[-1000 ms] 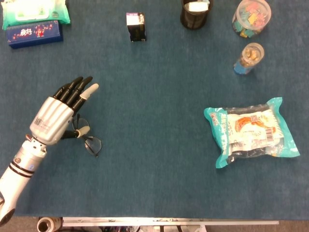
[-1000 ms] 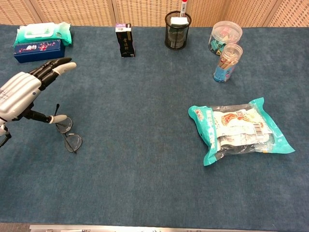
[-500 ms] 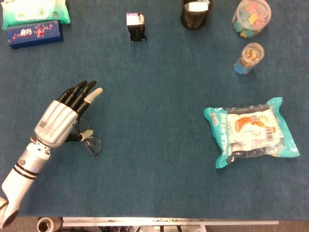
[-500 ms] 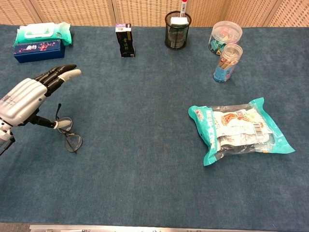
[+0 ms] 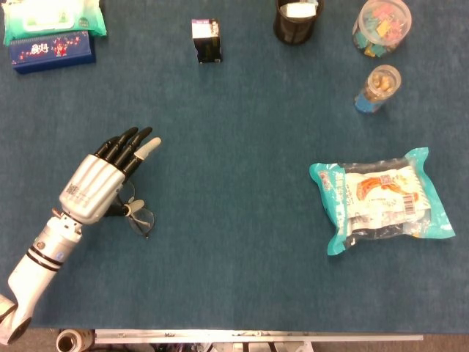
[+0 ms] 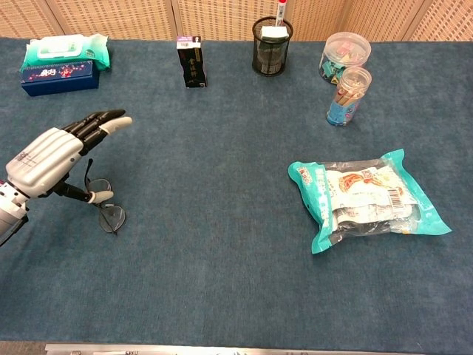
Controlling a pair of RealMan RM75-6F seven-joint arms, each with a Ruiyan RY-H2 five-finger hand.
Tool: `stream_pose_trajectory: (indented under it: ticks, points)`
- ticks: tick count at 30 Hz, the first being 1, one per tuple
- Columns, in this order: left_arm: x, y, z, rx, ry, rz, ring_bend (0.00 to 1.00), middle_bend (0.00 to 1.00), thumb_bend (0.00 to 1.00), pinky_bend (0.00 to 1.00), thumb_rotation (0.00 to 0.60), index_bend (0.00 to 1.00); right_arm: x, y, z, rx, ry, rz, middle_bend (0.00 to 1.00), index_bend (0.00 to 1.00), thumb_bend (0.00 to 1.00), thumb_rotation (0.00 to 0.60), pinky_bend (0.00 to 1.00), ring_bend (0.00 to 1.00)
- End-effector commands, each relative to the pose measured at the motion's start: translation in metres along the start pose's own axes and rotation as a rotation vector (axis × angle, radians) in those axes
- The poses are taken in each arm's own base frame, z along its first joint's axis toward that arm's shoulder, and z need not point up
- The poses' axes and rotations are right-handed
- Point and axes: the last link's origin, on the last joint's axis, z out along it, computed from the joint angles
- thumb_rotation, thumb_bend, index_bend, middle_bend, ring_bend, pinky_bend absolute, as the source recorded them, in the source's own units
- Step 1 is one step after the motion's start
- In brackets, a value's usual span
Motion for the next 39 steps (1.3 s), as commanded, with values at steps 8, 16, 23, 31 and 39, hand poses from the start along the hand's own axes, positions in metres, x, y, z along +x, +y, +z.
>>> stream_pose_trajectory:
  ticks: [8, 16, 23, 31, 39]
  points:
    - [0.002, 0.0, -0.003, -0.008, 0.012, 0.0, 0.02, 0.02, 0.0, 0.18, 0.6, 0.0, 0.001, 0.0, 0.0, 0.0, 0.003, 0.001, 0.43, 0.53, 0.21, 0.6, 0.29, 0.29]
    - [0.022, -0.006, -0.006, -0.002, 0.061, 0.024, 0.02, 0.02, 0.0, 0.18, 0.6, 0.0, 0.001, -0.001, -0.001, 0.004, 0.003, 0.003, 0.43, 0.53, 0.21, 0.6, 0.29, 0.29]
    - [0.024, -0.016, -0.009, 0.019, 0.044, 0.067, 0.02, 0.02, 0.0, 0.18, 0.6, 0.0, 0.0, -0.002, -0.001, 0.006, 0.002, 0.002, 0.43, 0.53, 0.21, 0.6, 0.29, 0.29]
    - [0.015, -0.019, -0.012, 0.027, 0.025, 0.088, 0.02, 0.02, 0.0, 0.18, 0.6, 0.0, 0.0, -0.001, -0.001, 0.005, 0.001, 0.0, 0.43, 0.53, 0.21, 0.6, 0.29, 0.29]
    - [0.008, -0.017, -0.012, 0.022, 0.008, 0.082, 0.02, 0.02, 0.0, 0.18, 0.6, 0.0, 0.0, -0.001, -0.001, 0.005, 0.002, 0.0, 0.43, 0.53, 0.21, 0.6, 0.29, 0.29]
